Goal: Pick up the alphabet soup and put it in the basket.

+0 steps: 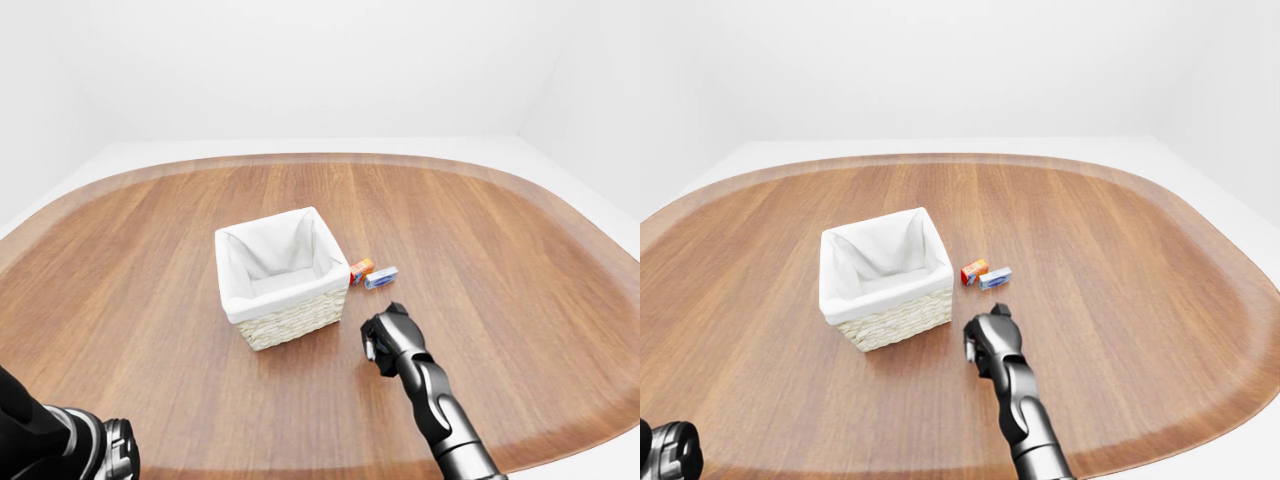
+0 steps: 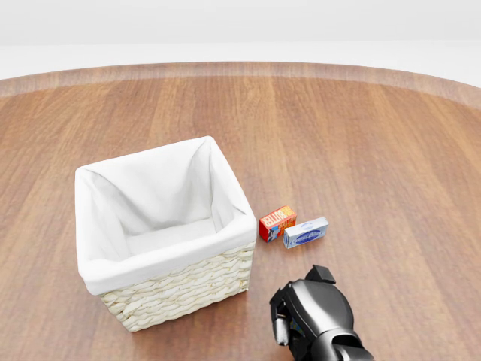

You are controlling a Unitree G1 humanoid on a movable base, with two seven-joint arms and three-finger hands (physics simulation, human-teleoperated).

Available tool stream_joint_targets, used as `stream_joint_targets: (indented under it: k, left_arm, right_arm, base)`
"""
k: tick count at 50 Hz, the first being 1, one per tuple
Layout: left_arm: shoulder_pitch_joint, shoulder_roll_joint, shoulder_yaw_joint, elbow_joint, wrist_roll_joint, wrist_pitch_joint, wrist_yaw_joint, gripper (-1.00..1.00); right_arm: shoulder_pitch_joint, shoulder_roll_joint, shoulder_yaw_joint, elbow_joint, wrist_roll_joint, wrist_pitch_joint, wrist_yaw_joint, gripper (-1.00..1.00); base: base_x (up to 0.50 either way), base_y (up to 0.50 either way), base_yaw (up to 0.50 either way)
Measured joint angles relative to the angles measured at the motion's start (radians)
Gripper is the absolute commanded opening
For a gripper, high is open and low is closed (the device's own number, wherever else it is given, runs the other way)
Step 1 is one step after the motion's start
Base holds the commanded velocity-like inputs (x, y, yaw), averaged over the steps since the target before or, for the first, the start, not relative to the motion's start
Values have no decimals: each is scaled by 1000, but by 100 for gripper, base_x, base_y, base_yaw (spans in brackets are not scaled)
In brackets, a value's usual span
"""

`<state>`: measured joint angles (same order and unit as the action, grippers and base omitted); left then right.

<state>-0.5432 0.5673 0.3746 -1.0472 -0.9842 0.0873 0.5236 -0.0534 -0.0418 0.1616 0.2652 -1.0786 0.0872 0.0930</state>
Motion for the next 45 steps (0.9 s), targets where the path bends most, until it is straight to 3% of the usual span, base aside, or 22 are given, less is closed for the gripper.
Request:
stream_joint_targets:
  k: [25,45]
  left_arm:
    - [-4,-8,-4,0,17,0,0,100]
    - [-3,-9,-4,0,25,0,0,100]
  right_arm:
    - [10,5,-16,-370,-83,0,280,-96]
    - [-69,20,-45,-590,-153,0,508,-95]
  base:
    - [0,0,0]
    - [0,0,0]
